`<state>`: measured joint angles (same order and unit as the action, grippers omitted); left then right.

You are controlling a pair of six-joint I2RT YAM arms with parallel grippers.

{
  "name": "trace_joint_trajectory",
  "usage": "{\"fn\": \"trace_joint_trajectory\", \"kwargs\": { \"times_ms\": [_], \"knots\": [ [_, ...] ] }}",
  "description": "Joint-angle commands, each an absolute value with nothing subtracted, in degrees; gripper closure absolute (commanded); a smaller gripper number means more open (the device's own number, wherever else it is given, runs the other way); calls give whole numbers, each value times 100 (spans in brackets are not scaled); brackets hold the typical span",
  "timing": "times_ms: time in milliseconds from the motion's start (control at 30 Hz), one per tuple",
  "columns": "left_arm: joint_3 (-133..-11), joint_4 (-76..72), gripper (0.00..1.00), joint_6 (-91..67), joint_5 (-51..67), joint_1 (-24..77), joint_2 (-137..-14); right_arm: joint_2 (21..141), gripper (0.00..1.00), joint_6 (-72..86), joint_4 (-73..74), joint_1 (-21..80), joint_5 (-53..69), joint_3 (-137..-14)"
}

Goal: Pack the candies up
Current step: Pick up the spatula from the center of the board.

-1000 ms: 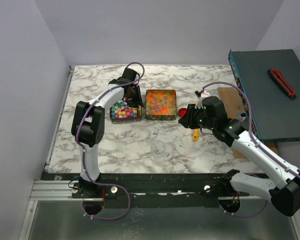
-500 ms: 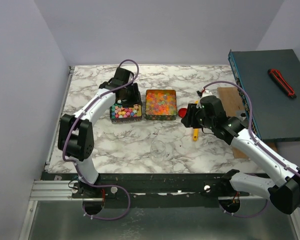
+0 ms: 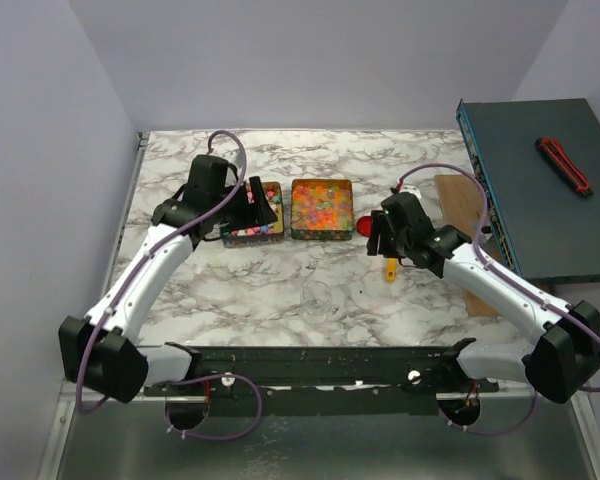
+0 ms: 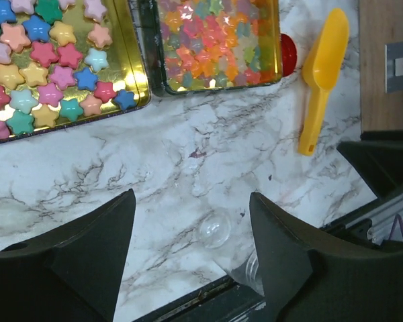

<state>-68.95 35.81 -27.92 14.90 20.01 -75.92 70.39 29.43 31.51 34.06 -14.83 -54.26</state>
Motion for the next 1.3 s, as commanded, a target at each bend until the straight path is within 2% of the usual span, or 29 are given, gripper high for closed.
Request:
{"fn": "trace_joint_trajectory", "kwargs": {
  "times_ms": [0, 133, 200, 233, 467, 700, 1033, 1267],
  "knots": [
    [-6451, 3555, 27, -2595, 1876, 2021, -6726, 7263, 32, 3198, 3307, 3429, -2066, -5413],
    [-6046, 3556, 19, -2476, 2088, 2021, -6137, 7413, 27, 3420, 3259, 3428, -2345, -5302],
    [-5852, 3559, 3, -2383, 2177, 2021, -5931, 7463, 22, 3531, 3197, 3423, -2513, -5227],
    [-5751, 3554, 1, -2343, 2216, 2021, -5830, 7497, 22, 3584, 3161, 3428, -2581, -5192],
    [-5318, 3512, 1, -2158, 2149, 2021, -5254, 7935, 20, 3840, 2949, 3419, -3008, -5035],
    [-4955, 3307, 1, -2041, 1957, 2021, -4843, 8474, 20, 3740, 2590, 3268, -2945, -5053],
    [-4791, 3287, 1, -2030, 1799, 2021, -4457, 8842, 27, 3545, 2063, 3000, -2704, -4931],
    [-4775, 3289, 1, -1970, 1685, 2021, -4326, 8997, 36, 3414, 1894, 2901, -2620, -4868]
  ]
}}
